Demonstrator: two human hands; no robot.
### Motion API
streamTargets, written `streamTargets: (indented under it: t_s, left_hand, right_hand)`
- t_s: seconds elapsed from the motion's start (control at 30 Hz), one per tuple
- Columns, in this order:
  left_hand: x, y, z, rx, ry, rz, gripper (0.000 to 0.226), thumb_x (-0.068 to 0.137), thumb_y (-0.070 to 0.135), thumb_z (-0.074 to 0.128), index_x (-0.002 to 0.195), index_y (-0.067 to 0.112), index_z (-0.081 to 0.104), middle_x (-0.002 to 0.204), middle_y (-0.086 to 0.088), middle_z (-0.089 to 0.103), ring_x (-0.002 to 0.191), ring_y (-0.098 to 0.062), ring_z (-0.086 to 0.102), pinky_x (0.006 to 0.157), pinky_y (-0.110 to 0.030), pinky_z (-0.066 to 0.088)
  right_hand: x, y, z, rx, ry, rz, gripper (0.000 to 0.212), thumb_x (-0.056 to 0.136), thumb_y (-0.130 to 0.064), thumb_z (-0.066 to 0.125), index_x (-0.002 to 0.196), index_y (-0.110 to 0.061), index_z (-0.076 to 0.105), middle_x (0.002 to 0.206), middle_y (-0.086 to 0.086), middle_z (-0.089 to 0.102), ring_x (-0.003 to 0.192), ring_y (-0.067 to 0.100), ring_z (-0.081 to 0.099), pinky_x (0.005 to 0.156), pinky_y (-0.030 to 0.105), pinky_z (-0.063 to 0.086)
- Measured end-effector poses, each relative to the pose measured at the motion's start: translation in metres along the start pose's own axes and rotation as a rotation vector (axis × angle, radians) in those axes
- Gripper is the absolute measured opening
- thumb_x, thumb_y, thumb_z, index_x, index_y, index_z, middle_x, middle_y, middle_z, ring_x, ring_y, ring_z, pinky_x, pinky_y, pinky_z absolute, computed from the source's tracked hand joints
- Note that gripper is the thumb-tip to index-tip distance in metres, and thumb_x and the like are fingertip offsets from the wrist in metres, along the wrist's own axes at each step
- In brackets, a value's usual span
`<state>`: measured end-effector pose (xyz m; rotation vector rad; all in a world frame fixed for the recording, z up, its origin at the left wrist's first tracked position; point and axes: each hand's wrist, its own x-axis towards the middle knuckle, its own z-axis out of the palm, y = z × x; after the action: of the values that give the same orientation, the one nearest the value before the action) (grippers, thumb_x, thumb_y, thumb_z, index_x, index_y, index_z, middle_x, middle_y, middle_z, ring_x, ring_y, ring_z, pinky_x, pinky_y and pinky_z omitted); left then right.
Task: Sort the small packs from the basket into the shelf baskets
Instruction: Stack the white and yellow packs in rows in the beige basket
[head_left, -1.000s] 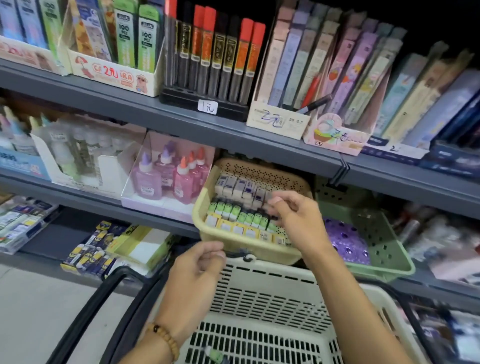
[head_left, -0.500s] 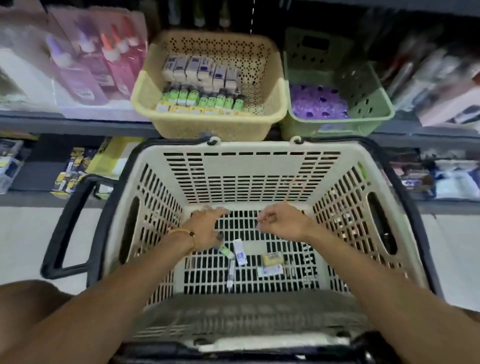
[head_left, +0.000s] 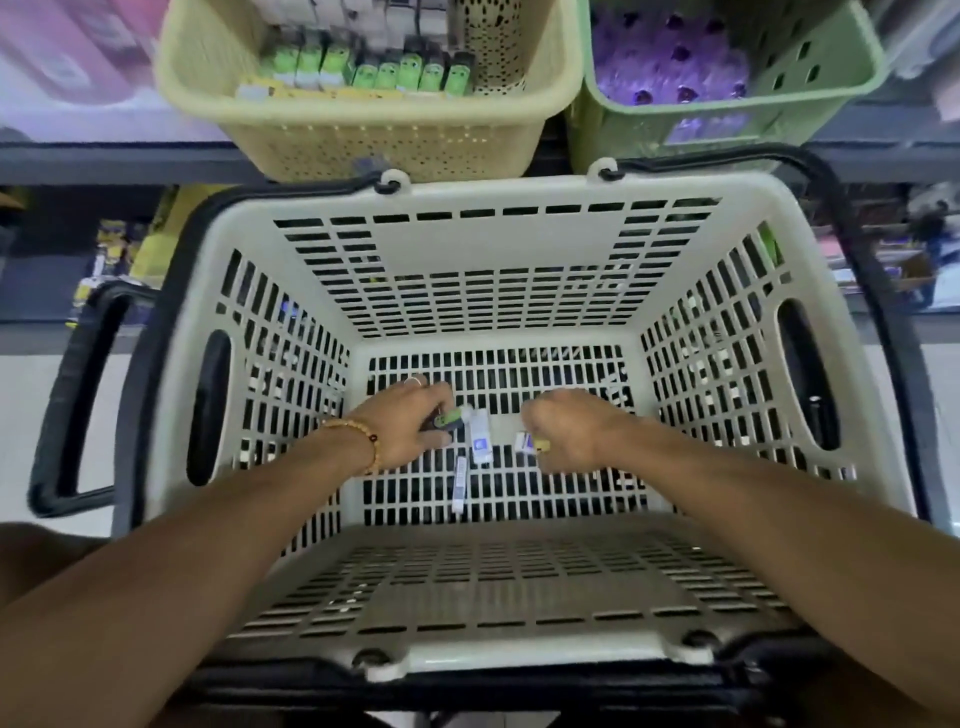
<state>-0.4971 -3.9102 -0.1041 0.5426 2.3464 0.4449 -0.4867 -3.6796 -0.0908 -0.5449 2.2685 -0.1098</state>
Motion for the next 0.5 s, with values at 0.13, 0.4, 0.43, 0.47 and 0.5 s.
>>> streamTargets:
  t_s: [0.13,0.4,0.43,0.47,0.5]
  left_hand:
    - [-0.007,0.024,0.015,-0.222,-0.086,-0.133,0.032,0.089,0.040,0.063,0.104,0.024,0.041,0.076,0.007,0.052,0.063,-0.009,0.050,0.052,-0.023,0.037]
    - [-0.004,0.031,0.032,-0.073,-0.055,-0.098,0.034,0.094,0.013,0.055,0.125,0.009,0.041,0.079,0.001,0.053,0.060,-0.006,0.053,0.045,-0.013,0.039]
    - [-0.004,0.028,0.031,-0.102,-0.075,-0.105,0.028,0.096,0.013,0.052,0.121,0.007,0.042,0.077,0.002,0.051,0.059,-0.006,0.051,0.045,-0.014,0.039]
    - [-0.004,0.025,0.028,-0.153,-0.080,-0.127,0.024,0.097,0.014,0.049,0.117,0.004,0.041,0.076,0.002,0.049,0.057,-0.006,0.049,0.043,-0.015,0.040]
    - [-0.002,0.024,0.025,-0.206,-0.063,-0.152,0.021,0.099,0.015,0.048,0.114,0.005,0.038,0.074,0.002,0.047,0.055,-0.006,0.046,0.041,-0.015,0.038]
  right_hand:
    - [0.004,0.003,-0.003,0.088,0.016,0.040,0.027,0.086,-0.019,0.070,0.104,-0.015,0.050,0.088,0.000,0.056,0.072,0.010,0.052,0.055,0.021,0.037]
    - [0.011,0.007,-0.007,0.184,0.008,0.023,0.036,0.086,-0.018,0.070,0.114,-0.015,0.049,0.095,0.003,0.057,0.081,0.017,0.056,0.056,0.025,0.038]
    - [0.012,0.008,-0.008,0.225,0.000,0.030,0.037,0.086,-0.018,0.069,0.117,-0.015,0.050,0.097,0.003,0.057,0.084,0.019,0.057,0.058,0.026,0.040]
    - [0.013,0.010,-0.009,0.278,-0.005,0.044,0.039,0.085,-0.018,0.069,0.120,-0.015,0.050,0.099,0.002,0.057,0.087,0.019,0.057,0.061,0.027,0.042]
    - [0.014,0.012,-0.011,0.335,-0.003,0.061,0.041,0.085,-0.016,0.069,0.122,-0.016,0.050,0.102,0.002,0.056,0.089,0.019,0.057,0.062,0.026,0.042]
